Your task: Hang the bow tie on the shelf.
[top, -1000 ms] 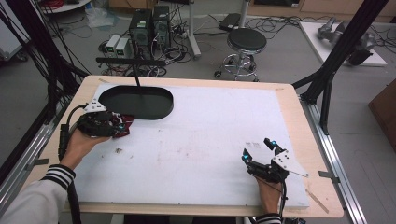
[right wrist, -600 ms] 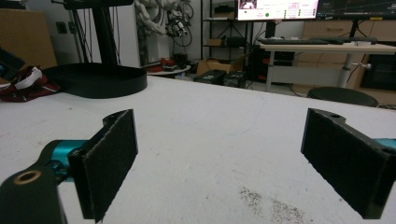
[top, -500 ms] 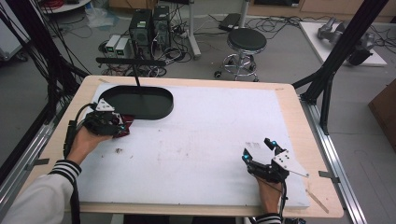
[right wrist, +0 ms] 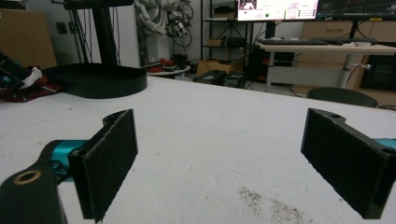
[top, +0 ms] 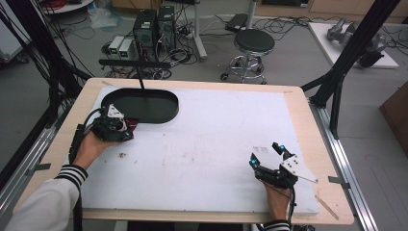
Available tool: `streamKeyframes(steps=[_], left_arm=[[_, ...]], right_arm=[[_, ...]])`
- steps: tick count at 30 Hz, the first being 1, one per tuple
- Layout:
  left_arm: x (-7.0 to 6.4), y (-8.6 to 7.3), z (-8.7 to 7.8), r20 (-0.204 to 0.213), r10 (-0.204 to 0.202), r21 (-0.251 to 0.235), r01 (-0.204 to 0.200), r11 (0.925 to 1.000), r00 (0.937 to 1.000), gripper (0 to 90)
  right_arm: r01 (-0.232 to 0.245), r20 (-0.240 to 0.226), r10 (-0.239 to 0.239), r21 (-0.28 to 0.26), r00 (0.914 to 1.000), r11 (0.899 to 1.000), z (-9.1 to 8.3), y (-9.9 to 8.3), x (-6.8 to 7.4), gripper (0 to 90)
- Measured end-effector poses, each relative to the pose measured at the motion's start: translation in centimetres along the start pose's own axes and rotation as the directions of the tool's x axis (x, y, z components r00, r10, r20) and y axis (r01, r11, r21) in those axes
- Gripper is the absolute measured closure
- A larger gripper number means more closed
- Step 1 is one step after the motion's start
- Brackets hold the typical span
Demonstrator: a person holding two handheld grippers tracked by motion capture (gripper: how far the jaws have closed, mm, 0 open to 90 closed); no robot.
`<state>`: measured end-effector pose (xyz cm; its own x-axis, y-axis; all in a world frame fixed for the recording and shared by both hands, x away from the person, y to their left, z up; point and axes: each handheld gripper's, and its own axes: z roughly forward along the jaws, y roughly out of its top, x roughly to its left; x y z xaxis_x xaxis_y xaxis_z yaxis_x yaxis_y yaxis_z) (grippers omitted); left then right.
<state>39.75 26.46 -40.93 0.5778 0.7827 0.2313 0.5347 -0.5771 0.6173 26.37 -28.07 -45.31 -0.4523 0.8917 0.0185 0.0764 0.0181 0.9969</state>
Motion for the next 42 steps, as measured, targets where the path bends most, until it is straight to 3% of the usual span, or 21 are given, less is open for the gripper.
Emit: streamKeyframes(steps=[10, 26, 37, 42], left_arm=[[0.03, -0.04, 0.56, -0.039, 0.012, 0.036, -0.010, 0.9993, 0.9992, 48.5], [0.08, -0.13, 0.85, -0.058, 0.021, 0.069, -0.017, 0.9975, 0.9981, 59.7], [0.14, -0.16, 0.96, -0.067, 0.025, 0.074, -0.020, 0.9970, 0.9974, 77.1], [0.53, -0.26, 0.74, -0.065, 0.001, 0.068, 0.004, 0.9977, 0.9979, 85.9]], right_arm=[[0.000, -0.001, 0.000, -0.003, 1.0000, 1.000, -0.02, -0.01, -0.03, 9.9], [0.000, -0.002, 0.000, -0.004, 1.0000, 1.000, -0.03, -0.02, -0.02, 9.9], [-0.001, -0.002, 0.001, -0.005, 1.0000, 1.000, -0.03, -0.02, -0.02, 9.9], [0.000, -0.002, 0.000, -0.005, 1.0000, 1.000, -0.04, -0.02, -0.02, 9.9]])
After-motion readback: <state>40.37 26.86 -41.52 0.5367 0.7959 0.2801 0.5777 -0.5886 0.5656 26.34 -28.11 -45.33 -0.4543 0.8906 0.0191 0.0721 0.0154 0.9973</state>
